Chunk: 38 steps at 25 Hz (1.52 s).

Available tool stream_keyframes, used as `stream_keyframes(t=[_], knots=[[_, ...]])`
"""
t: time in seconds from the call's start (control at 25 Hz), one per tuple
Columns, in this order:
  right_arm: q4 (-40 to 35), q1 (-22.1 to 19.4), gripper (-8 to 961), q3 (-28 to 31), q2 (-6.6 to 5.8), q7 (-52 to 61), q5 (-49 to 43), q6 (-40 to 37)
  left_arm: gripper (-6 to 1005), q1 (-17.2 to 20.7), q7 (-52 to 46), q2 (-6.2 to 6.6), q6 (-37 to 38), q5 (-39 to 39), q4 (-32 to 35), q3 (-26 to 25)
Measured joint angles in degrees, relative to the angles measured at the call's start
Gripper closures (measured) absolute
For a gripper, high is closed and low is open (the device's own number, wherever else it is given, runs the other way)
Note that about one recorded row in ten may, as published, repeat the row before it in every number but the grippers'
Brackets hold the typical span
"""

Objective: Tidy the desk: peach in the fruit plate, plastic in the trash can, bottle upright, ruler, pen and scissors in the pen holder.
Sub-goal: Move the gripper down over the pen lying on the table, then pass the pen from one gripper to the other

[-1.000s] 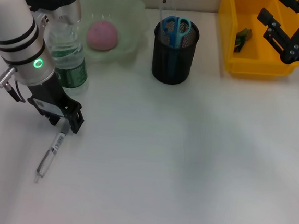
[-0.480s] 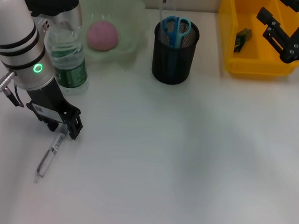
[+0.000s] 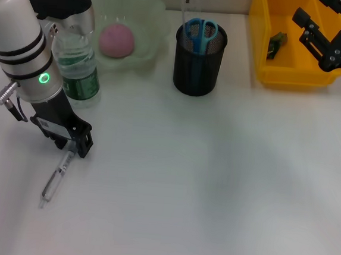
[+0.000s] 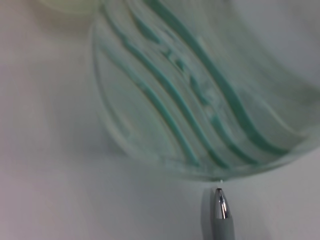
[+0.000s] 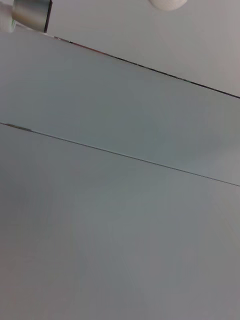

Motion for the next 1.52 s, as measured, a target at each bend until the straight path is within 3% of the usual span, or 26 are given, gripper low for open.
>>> stream_keyframes(t=[0.08,0.28,0.52,1.08,1.52], knots=[[0.0,0.0,456,0.05,0.0,0.0,0.0,0.0,477,0.0,-0.01,-0.02,-0.06,0.0,0.0,0.01],[0.0,0.0,456,0.09,0.0,0.0,0.0,0.1,634,0.01,-0.03,-0.05,-0.18,0.0,0.0,0.09],[0.0,0.06,455,0.09,0.0,0.0,0.0,0.39,667,-0.01,-0.03,-0.06,-0.61,0.01,0.01,0.11],[0.0,0.18,455,0.18,0.0,0.0,0.0,0.43,852,-0.51,0.16,-0.07,-0.7,-0.09,0.01,0.34],[0.0,0.17,456,0.89,0.0,0.0,0.0,0.43,864,-0.55,0.32,-0.06,1.93,-0.19,3.28,0.25]])
